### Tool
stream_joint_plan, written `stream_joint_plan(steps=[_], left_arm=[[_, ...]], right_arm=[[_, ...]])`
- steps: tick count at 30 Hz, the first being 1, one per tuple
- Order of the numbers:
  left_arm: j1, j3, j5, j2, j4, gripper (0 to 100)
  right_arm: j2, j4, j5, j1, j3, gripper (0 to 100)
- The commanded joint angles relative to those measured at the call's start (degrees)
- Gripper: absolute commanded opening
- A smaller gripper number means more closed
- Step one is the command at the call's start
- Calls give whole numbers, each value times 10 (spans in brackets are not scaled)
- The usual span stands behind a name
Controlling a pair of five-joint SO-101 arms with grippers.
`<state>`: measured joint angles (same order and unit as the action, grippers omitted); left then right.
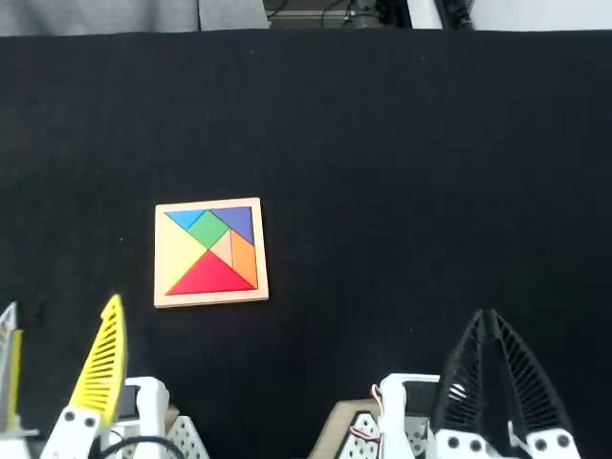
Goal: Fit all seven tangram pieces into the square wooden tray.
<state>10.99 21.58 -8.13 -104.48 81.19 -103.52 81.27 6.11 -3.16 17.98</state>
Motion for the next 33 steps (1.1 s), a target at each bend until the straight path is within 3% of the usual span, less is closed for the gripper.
stream_joint_plan(steps=[1,6,15,19,25,33], left_arm=[[-4,83,4,-1,37,278],[-8,250,4,-1,-1,278],[-3,625,5,-1,-306,278],[-3,746,5,-1,-391,278],[-4,758,71,1,-407,278],[30,758,101,2,-362,278]], right_arm=[[-49,37,-4,-4,22,15],[-49,33,-2,-4,126,15],[-50,-192,-2,-7,440,15],[-50,-299,-3,-7,597,15],[-45,-478,-6,-8,789,15],[-49,-411,-6,-4,785,15]])
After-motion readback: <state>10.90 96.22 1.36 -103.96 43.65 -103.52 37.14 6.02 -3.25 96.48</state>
